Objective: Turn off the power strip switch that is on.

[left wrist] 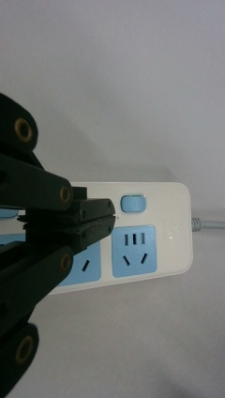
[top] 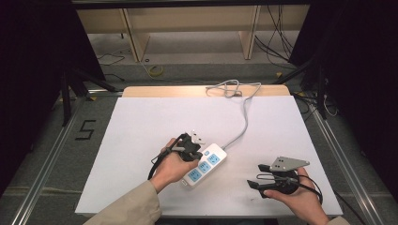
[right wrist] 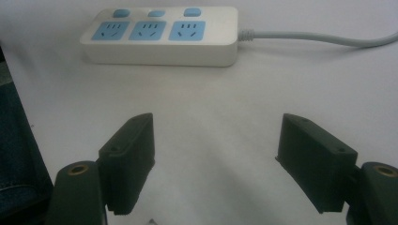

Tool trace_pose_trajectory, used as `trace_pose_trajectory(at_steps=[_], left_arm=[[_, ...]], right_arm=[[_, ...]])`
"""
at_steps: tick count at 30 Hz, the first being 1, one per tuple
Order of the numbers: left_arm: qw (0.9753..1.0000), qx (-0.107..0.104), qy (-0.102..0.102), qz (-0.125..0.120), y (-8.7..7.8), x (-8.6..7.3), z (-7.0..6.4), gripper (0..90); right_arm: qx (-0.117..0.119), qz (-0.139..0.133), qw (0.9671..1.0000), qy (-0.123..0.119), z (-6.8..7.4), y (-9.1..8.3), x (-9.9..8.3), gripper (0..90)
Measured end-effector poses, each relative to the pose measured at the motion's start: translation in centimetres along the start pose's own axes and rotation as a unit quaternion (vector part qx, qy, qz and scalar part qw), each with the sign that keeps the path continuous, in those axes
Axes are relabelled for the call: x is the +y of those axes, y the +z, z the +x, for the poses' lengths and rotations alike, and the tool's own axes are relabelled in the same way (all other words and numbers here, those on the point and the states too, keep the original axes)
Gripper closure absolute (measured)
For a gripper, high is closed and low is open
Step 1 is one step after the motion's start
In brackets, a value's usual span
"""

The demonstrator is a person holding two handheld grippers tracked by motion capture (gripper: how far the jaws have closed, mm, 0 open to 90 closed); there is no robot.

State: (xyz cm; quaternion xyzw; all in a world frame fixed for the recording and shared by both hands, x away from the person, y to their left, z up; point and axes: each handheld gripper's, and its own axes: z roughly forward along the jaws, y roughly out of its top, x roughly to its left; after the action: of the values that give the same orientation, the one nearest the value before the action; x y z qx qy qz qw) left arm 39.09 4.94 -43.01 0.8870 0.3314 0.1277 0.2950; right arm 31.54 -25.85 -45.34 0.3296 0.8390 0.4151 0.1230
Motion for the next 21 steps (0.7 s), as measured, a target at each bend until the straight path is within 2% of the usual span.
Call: trace_pose_trajectory(at_steps=[8, 21], left_arm=[[0.9999, 0.003, 0.004, 0.013, 0.42, 0.08, 0.06, 89.6], [0.9995, 0.003, -0.001, 0.030, 0.98, 0.12, 0.26, 89.6]], right_arm=[[0.000, 0.000, 1.0000, 0.000, -0.02, 0.01, -0.01, 28.3], [0.001, 0.004, 1.0000, 0.000, 0.01, 0.08, -0.01, 28.1]])
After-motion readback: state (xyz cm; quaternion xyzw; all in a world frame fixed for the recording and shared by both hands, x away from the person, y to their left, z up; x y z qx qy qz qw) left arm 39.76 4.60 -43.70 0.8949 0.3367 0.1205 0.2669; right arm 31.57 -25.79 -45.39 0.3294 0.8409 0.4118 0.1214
